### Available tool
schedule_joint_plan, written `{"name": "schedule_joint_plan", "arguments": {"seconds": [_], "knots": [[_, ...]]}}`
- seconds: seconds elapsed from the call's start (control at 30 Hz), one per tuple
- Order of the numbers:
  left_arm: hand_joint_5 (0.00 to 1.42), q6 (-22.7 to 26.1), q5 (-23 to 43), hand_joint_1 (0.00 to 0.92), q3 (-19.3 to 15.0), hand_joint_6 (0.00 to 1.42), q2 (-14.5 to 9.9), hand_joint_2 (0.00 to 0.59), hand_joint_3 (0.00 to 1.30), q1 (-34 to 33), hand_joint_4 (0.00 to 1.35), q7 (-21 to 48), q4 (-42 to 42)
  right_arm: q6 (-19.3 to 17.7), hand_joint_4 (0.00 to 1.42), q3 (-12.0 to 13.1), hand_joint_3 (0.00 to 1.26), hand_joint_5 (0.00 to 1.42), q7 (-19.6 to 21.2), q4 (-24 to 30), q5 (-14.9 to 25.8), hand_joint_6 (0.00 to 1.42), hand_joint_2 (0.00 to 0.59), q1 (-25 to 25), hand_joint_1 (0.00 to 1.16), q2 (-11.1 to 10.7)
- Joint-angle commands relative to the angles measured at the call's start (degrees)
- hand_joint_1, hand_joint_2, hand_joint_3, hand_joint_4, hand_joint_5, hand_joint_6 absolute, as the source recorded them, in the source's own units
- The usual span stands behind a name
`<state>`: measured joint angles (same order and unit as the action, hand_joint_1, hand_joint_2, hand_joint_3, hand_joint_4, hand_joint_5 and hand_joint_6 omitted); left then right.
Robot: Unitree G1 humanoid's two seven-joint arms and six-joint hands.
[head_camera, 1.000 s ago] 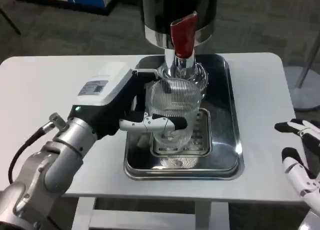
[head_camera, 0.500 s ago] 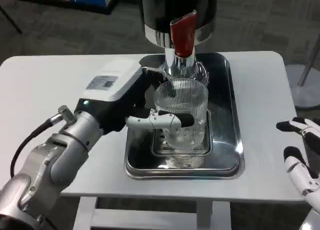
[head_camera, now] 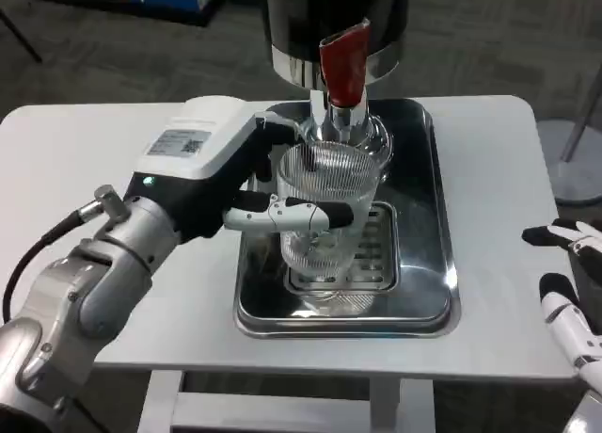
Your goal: Grasp the cup under the faucet to collect the drink, then remove the cup.
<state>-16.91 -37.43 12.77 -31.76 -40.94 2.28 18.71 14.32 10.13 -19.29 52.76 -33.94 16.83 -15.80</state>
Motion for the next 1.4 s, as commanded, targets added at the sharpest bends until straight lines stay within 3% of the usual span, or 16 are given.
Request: {"name": "schedule_joint_plan", "arguments": {"seconds": [0.03,0.13,0.4,0.93,1.1,1.2,1.27,1.33,1.4], "knots": [[0.34,0.7,-1.3,0.057,0.7,0.71,-1.1,0.082,0.46,0.4,0.16,2.0,-1.6,-1.0,0.10,0.7,0.23,0.01,0.6,1.1,1.1,0.23,0.543,0.4,0.11,-0.2],[0.26,1.4,-1.9,0.050,1.4,0.60,-1.2,0.080,0.36,0.1,0.08,4.1,-1.7,-1.1,0.11,0.9,0.23,0.03,0.6,1.0,1.6,0.23,0.539,0.2,0.13,-0.3],[0.21,1.0,-1.6,0.050,1.5,0.53,-1.3,0.079,0.30,0.2,0.02,4.4,-2.2,-1.0,0.11,0.8,0.24,0.03,0.8,0.8,1.8,0.23,0.553,0.1,0.15,-0.6],[0.20,-0.9,2.7,0.042,-4.9,0.52,-5.0,0.077,0.28,6.0,0.00,5.1,-11.9,-0.4,0.11,-1.3,0.24,0.03,1.1,0.2,0.5,0.23,0.554,-0.9,0.16,-0.3],[0.30,-1.3,5.0,0.036,-7.4,0.60,-6.3,0.079,0.30,9.2,0.11,6.0,-15.9,-0.2,0.11,-1.7,0.24,0.03,1.2,0.2,0.1,0.23,0.552,-1.1,0.16,-0.1],[0.46,-1.5,8.1,0.026,-10.5,0.83,-7.1,0.084,0.34,12.4,0.25,6.6,-19.5,0.0,0.11,-2.1,0.24,0.03,1.3,0.3,-0.2,0.23,0.551,-1.1,0.16,0.1],[0.52,-1.8,10.0,0.013,-12.5,0.89,-7.4,0.092,0.36,14.2,0.32,6.7,-21.4,0.0,0.11,-2.2,0.24,0.03,1.3,0.3,-0.3,0.23,0.547,-1.1,0.16,0.1],[0.57,-2.3,12.3,0.013,-14.8,0.92,-7.7,0.105,0.37,16.1,0.38,6.8,-23.3,0.0,0.11,-2.2,0.24,0.03,1.4,0.3,-0.4,0.23,0.544,-1.1,0.16,0.2],[0.52,-2.8,15.1,0.002,-17.2,0.84,-7.7,0.110,0.38,17.6,0.39,7.1,-24.8,0.1,0.11,-2.2,0.24,0.03,1.4,0.3,-0.5,0.23,0.542,-1.1,0.16,0.3]]}}
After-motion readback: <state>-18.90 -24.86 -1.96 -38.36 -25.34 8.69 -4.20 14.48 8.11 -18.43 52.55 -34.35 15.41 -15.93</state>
